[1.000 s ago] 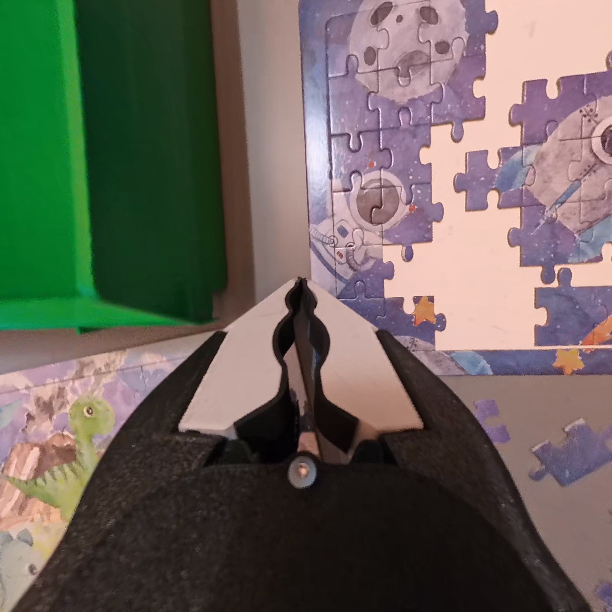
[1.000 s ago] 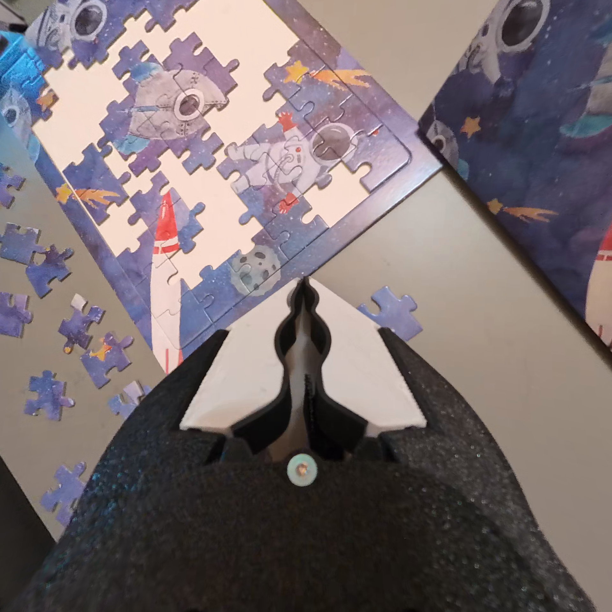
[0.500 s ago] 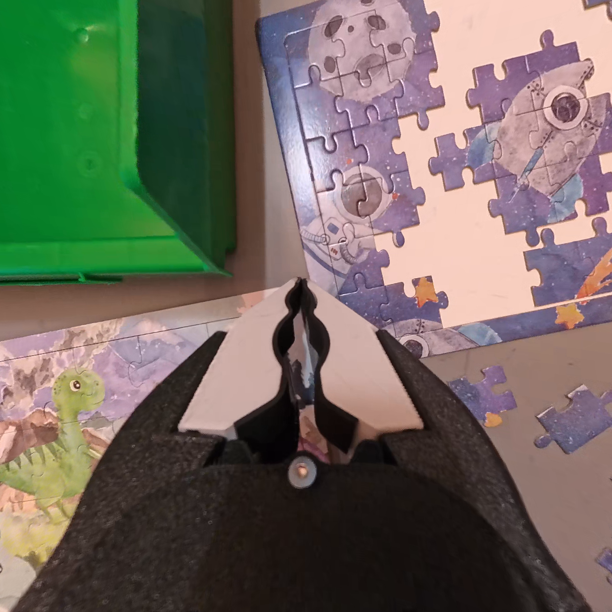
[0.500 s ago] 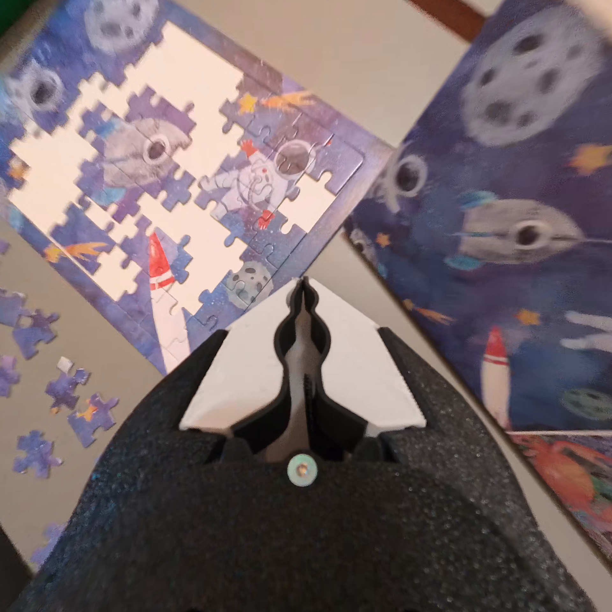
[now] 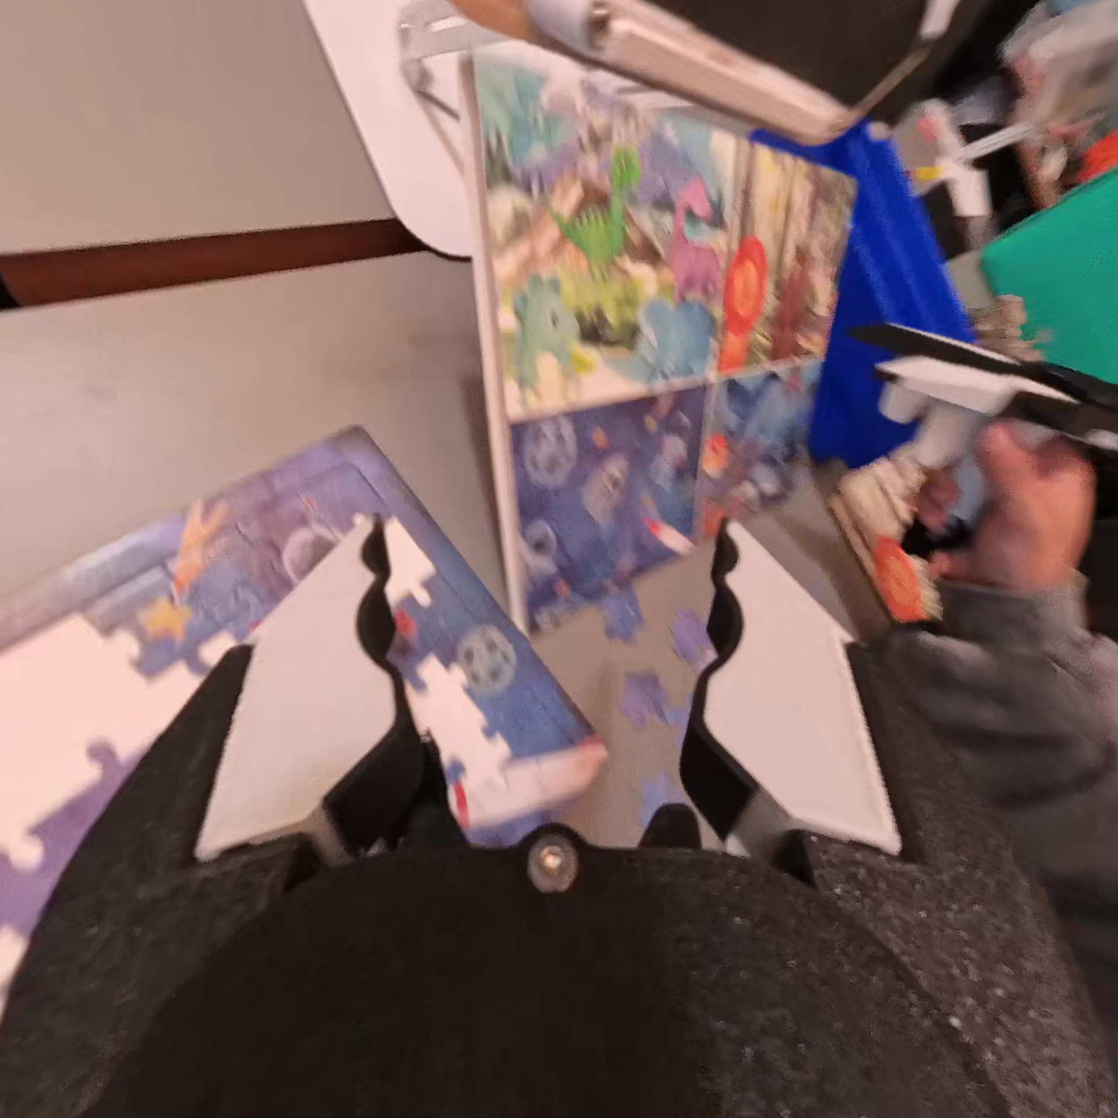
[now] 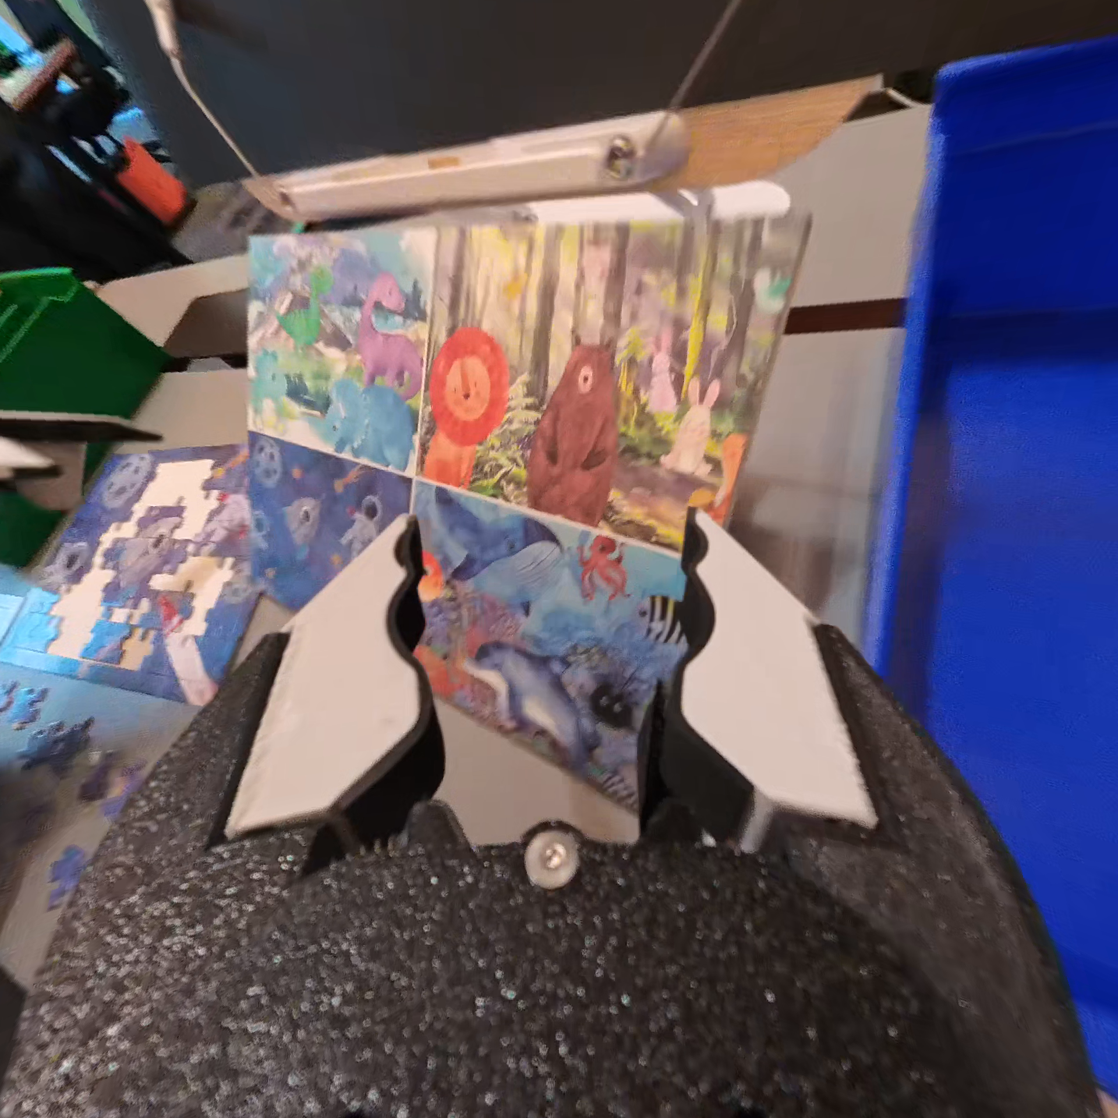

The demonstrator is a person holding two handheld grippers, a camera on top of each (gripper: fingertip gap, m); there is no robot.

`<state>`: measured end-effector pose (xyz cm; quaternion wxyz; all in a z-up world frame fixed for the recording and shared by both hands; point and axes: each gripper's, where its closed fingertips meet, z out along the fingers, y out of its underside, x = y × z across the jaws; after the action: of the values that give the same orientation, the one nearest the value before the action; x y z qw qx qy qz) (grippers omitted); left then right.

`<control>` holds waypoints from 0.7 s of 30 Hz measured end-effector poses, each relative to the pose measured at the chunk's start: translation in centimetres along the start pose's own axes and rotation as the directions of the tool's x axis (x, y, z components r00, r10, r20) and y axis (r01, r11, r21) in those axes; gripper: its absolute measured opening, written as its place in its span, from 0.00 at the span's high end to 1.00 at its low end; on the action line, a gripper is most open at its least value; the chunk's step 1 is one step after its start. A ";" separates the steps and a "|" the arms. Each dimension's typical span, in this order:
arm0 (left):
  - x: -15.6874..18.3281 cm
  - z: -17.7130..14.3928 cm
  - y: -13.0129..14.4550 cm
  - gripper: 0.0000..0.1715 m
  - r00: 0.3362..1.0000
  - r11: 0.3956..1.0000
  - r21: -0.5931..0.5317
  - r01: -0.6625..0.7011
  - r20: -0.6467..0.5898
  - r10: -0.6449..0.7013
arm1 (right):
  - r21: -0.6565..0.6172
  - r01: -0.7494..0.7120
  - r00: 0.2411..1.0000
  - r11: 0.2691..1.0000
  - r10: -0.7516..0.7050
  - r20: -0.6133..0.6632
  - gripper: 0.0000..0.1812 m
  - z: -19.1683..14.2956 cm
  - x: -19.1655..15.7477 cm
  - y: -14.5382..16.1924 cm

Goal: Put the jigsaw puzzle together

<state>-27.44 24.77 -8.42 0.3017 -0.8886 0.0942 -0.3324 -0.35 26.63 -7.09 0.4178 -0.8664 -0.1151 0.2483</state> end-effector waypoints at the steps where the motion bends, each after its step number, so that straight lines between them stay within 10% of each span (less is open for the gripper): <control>1: -0.4 1.9 -0.3 0.35 1.000 0.999 -0.032 0.019 0.003 -0.018 | -0.017 -0.004 1.000 1.000 0.004 -0.010 0.53 0.2 0.5 0.4; 8: -1.0 8.8 1.8 0.58 0.995 0.967 -0.236 0.100 -0.005 -0.104 | -0.252 0.034 0.994 0.967 -0.059 -0.094 0.64 0.8 1.4 5.3; 16: -0.5 9.6 2.0 0.54 0.995 0.960 -0.261 0.101 0.037 -0.094 | -0.312 -0.059 0.906 0.948 -0.080 -0.415 0.67 -3.3 4.7 9.9; 21: 1.0 10.0 3.0 0.69 0.994 0.944 -0.311 0.109 0.003 -0.114 | -0.304 -0.196 0.944 0.932 0.096 -0.316 0.66 -1.5 4.0 11.5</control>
<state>-20.10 26.78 -15.65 0.1383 -0.9263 0.0973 -0.3367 3.76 20.09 -16.58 0.2589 -0.9576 -0.0258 0.1236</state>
